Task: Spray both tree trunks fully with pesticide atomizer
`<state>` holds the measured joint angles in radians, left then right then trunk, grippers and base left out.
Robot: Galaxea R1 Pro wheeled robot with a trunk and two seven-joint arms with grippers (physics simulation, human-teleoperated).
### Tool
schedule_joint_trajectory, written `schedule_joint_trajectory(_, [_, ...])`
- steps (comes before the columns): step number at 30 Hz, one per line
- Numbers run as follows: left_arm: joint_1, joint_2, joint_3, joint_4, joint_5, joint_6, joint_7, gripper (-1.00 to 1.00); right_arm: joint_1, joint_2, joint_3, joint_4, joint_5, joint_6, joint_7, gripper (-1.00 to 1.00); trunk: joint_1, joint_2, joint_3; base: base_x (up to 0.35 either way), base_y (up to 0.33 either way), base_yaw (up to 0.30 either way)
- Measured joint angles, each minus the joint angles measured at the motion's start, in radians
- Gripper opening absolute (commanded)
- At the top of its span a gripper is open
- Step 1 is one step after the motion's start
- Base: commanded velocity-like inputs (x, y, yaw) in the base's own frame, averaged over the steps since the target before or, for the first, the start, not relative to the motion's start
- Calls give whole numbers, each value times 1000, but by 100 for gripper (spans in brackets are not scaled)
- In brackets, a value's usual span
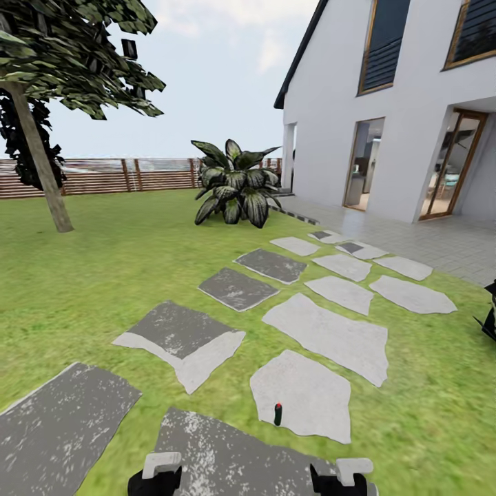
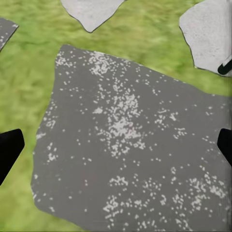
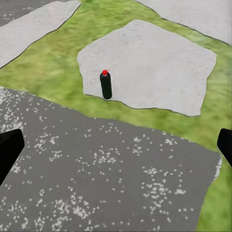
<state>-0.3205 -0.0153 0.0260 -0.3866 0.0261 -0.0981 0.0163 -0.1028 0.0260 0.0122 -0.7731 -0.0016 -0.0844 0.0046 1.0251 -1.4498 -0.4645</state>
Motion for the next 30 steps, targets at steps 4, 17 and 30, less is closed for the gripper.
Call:
schedule_joint_trajectory(4, [0, 0, 0, 0, 0, 0, 0, 100, 0, 0, 2, 0, 0, 1, 0, 100, 0, 0, 0, 215, -234, 0])
schedule_joint_trajectory(17, [0, 0, 0, 0, 0, 0, 0, 100, 0, 0, 3, 0, 0, 0, 0, 100, 0, 0, 4, 204, -241, -214])
schedule_joint_trajectory(30, [0, 0, 0, 0, 0, 0, 0, 100, 0, 0, 3, 0, 0, 0, 0, 100, 0, 0, 9, 203, -241, -289])
